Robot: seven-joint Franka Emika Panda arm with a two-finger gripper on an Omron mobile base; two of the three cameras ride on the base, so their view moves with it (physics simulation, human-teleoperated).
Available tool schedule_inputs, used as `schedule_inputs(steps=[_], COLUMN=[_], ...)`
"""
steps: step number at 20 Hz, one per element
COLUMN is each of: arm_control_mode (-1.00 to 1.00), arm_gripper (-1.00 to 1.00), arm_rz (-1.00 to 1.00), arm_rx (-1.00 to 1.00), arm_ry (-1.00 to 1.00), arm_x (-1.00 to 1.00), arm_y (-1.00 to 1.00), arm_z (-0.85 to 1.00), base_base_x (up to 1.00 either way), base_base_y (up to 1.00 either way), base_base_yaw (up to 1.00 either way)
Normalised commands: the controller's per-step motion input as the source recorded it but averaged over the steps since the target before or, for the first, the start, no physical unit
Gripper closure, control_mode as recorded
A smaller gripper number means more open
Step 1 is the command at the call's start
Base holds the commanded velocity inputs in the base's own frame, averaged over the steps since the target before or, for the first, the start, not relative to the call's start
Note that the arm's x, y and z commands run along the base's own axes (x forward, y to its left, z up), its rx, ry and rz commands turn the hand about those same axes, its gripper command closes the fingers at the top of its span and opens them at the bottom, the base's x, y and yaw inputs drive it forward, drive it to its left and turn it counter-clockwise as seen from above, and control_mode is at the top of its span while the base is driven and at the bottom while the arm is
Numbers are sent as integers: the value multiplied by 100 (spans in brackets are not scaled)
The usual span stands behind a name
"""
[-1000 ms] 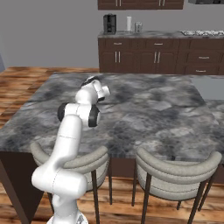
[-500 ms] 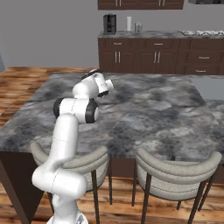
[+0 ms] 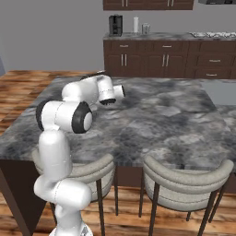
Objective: Get the candle and the wine from the cabinet and move them to the dining counter.
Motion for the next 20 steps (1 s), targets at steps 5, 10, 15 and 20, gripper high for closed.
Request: schedule_inputs(steps=[5,10,15,20], arm_control_mode=[-100,-100,-100,-100], arm_gripper=[-100,-100,-100,-100], arm_rz=[-38,-36,-27,-21], arm_rx=[0,-5,-11,-12], arm_ry=[13,13,14,17], arm_x=[-80,-62,-50,-75], arm_y=[-10,-4,-2,-8], arm_z=[48,54,57,41], base_base_x=[0,0,0,0], base_base_y=[0,0,0,0], base_base_yaw=[0,0,0,0])
